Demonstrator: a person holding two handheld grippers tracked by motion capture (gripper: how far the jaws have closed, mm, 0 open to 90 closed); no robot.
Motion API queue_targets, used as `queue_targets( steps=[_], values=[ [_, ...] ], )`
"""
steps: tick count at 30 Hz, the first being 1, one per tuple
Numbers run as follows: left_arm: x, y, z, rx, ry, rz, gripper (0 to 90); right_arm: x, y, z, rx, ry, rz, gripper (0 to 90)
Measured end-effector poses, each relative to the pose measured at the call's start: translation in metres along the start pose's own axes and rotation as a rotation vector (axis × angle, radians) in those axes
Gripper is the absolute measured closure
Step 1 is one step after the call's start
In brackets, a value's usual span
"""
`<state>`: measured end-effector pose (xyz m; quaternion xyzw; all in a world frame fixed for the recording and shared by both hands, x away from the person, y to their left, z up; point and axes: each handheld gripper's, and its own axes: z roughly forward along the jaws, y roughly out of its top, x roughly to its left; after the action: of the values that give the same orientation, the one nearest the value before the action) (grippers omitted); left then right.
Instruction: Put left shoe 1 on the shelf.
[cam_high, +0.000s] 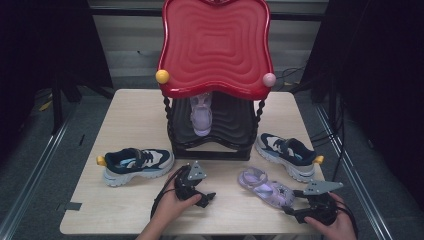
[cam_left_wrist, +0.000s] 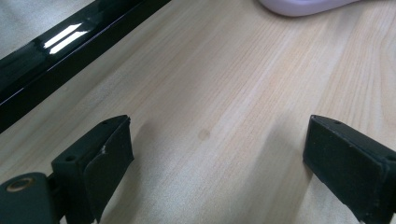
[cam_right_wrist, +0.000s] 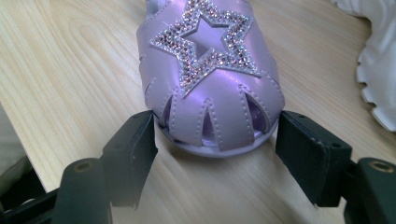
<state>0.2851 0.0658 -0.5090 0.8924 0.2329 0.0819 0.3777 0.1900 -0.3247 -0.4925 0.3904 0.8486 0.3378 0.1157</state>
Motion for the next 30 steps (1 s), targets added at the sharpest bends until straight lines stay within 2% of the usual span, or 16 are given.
queue_targets(
  steps=[5,9,15,17,18,19,20,23,27,30],
  values=[
    [0.0,0.0,0.0,0.003,0.004,0.002,7.7,0.005,0.0,-0.002,-0.004,0.013,-0.009,28.4],
    [0.0,0.0,0.0,0.0,0.003,-0.001,7.4,0.015,-0.004,-0.007,-0.012,0.069,-0.017,28.6],
    [0.0,0.0,0.0,-0.002,-0.001,-0.002,7.2,0.025,-0.002,-0.005,-0.007,0.102,-0.042,28.9],
    [0.0,0.0,0.001,-0.002,-0.002,-0.005,7.0,0.028,0.0,-0.003,-0.008,0.106,-0.053,31.5],
    [0.0,0.0,0.001,-0.002,-0.002,-0.006,7.0,0.03,0.003,0.0,-0.018,0.113,-0.067,37.2],
    [0.0,0.0,0.001,-0.002,-0.002,-0.006,7.0,0.03,0.003,0.0,-0.018,0.113,-0.067,37.2],
    [0.0,0.0,0.001,-0.002,-0.002,-0.006,7.0,0.032,0.006,0.002,-0.026,0.121,-0.067,41.2],
    [0.0,0.0,0.001,-0.001,-0.002,-0.006,6.9,0.035,0.011,0.006,-0.027,0.112,-0.095,42.9],
    [0.0,0.001,0.001,0.0,-0.001,-0.006,6.5,0.037,0.012,0.008,-0.038,0.14,-0.109,48.1],
    [0.0,0.001,0.001,-0.001,-0.001,-0.006,6.5,0.035,0.011,0.005,-0.056,0.155,-0.096,50.5]
  ],
)
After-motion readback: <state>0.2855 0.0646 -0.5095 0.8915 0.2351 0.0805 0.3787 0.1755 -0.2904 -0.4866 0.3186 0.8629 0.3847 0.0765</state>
